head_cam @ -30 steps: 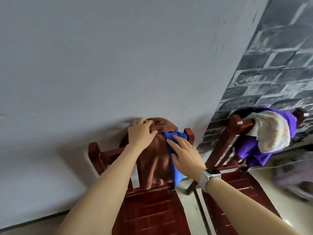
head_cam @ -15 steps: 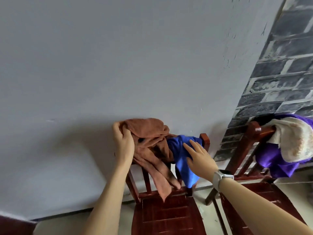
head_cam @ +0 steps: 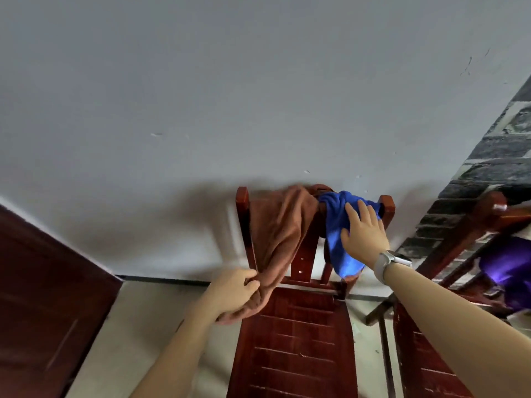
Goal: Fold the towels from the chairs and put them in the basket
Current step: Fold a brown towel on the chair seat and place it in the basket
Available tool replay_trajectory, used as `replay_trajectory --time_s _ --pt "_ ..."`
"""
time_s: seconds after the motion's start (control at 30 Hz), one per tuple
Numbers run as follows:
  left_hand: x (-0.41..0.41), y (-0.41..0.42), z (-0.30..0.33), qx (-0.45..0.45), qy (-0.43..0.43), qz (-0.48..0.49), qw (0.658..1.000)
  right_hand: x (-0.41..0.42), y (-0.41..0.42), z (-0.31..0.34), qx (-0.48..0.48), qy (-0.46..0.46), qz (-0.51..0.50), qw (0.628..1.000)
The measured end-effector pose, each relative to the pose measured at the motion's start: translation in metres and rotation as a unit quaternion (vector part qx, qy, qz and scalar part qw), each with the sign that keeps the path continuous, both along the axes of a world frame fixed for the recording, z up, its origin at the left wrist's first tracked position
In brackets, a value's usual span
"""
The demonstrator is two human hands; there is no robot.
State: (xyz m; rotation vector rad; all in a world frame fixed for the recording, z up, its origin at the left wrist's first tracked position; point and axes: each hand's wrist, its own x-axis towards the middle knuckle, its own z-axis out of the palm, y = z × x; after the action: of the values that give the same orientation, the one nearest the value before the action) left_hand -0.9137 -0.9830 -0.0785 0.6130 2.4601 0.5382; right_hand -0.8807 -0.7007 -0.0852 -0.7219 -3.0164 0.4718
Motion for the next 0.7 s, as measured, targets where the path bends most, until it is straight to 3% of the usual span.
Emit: replay_trajectory --time_s 0.1,0.27,0.37,0.43,0.47,0.57,0.63,0.7 --pt "0.031 -0.023 -0.031 -0.058 -0.059 0.003 0.997 0.003 -0.004 -0.002 0.003 0.007 -0.002 1.000" --pt "0.052 -0.027 -0.040 0.031 -0.101 0.117 0.987 0.006 -0.007 0.002 -0.008 0.017 -0.020 1.000" --pt "0.057 -0.018 -0.035 0.106 -0.105 0.169 0.974 0.022 -0.018 0.001 0.002 0.133 0.000 0.991" --pt "0.062 -0.014 -0.033 0.178 -0.126 0.209 0.953 0.046 -0.031 -0.009 -0.059 0.211 0.070 0.973" --pt "0.065 -0.012 -0.032 0.215 -0.143 0.228 0.939 0.060 -0.040 -0.016 -0.109 0.205 0.113 0.966" --pt "0.070 -0.003 -0.028 0.292 -0.177 0.256 0.904 0.100 -0.062 -0.041 -0.241 0.077 0.209 0.944" --pt "0.072 0.001 -0.026 0.353 -0.216 0.264 0.871 0.114 -0.071 -0.057 -0.315 0.041 0.197 0.928" --pt "0.073 0.007 -0.022 0.430 -0.265 0.279 0.816 0.119 -0.076 -0.066 -0.376 0.025 0.155 0.913"
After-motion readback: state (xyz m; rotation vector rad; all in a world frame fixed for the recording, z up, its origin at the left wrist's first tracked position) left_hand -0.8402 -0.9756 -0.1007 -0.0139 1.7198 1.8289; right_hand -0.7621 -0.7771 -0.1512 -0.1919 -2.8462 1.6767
